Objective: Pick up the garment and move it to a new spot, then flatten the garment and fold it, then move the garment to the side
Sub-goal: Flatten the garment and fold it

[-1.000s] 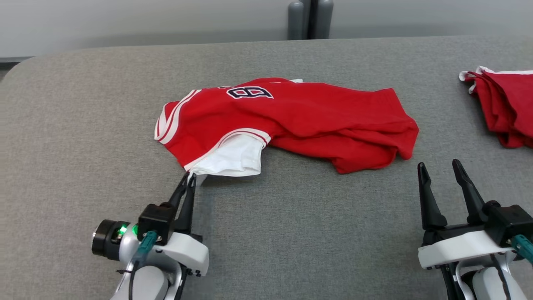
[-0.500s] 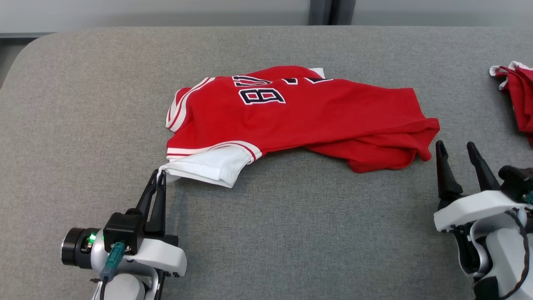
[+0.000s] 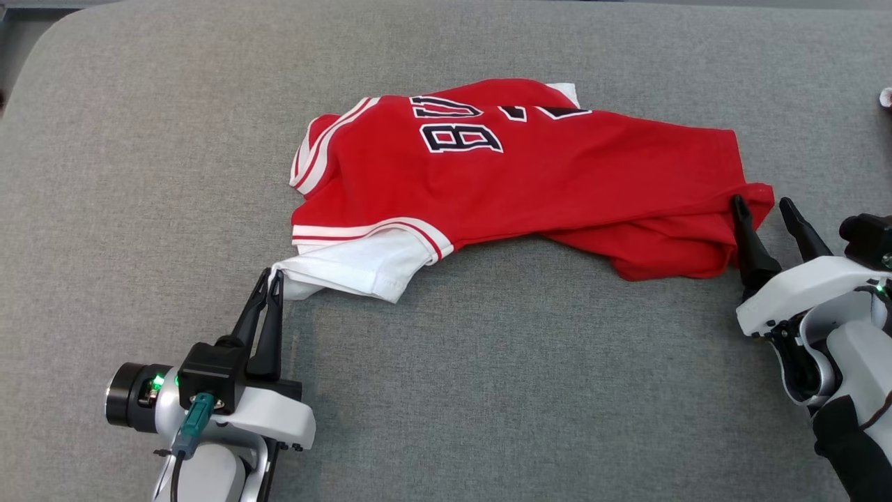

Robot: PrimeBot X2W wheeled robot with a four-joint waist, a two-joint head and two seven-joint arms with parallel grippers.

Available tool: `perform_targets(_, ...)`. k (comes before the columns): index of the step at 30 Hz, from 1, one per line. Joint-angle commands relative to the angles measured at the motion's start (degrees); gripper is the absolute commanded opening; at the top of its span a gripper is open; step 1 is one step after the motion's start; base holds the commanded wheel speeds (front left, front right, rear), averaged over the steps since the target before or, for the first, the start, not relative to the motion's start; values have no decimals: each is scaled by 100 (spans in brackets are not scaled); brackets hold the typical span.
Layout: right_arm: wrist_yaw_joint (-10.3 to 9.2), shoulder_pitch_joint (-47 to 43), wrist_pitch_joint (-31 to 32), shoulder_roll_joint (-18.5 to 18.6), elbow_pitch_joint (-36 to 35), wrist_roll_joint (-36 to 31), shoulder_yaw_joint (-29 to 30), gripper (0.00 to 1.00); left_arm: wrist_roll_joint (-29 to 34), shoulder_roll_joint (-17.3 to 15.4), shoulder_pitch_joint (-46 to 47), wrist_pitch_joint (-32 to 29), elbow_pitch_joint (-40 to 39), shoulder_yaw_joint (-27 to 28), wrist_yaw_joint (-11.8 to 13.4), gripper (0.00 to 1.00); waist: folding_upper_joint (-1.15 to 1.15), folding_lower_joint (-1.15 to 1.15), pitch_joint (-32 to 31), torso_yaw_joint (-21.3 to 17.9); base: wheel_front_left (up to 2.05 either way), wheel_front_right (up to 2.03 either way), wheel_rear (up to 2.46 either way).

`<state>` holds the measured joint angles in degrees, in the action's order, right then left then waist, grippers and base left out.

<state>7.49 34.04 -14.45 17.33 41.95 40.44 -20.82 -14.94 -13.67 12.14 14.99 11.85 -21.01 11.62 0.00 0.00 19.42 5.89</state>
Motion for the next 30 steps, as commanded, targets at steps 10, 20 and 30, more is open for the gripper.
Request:
perform_targets(10,1,321,-75,445,179,410,-854,0,205,124,24,22,108,161,-142,0,0,0,-56,67,0,0,0)
perform_targets(20,0,43,-79,819,-1166,-80,-1,0,-65,198,221,23,-675,870,-486,0,0,0,-423,-149,0,0,0)
perform_targets(30,0,-162,-79,1025,-2418,-494,541,0,-488,-190,1203,-178,-1576,1432,-1156,0,0,0,-1137,-412,0,0,0)
